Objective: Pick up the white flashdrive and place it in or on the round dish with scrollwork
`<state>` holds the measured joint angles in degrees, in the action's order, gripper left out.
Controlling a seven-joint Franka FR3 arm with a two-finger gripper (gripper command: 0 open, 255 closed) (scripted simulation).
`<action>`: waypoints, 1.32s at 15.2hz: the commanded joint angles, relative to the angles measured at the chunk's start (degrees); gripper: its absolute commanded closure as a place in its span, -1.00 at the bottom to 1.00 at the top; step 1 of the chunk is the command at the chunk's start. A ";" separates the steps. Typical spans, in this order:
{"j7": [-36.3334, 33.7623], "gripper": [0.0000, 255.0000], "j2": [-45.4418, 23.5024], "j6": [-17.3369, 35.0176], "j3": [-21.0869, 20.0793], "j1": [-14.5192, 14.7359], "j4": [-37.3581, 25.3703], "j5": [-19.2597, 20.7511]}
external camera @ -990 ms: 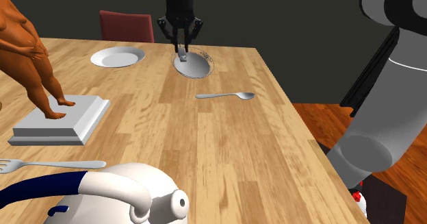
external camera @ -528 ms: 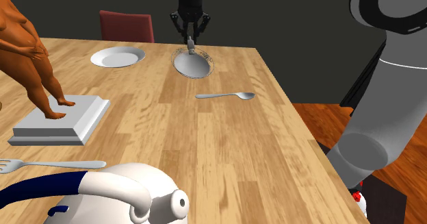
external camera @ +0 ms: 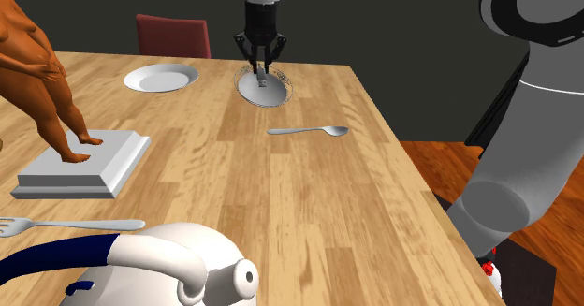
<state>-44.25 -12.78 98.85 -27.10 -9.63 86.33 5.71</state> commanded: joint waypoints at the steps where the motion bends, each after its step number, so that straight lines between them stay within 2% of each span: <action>1: 0.06 1.00 0.28 1.73 0.05 -0.19 1.97 -0.11; 5: 0.02 1.00 0.35 4.87 0.14 -0.37 5.18 -0.10; 13: 0.02 1.00 0.35 4.86 0.14 -0.37 5.17 -0.10; 14: 0.02 -1.00 0.35 4.86 0.14 -0.37 5.17 -0.10; 19: 0.02 -1.00 0.35 4.86 0.14 -0.37 5.16 -0.10; 20: 0.07 -1.00 0.40 2.96 0.09 -0.29 3.30 -0.15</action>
<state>-44.25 -12.47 102.76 -27.00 -9.92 90.49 5.61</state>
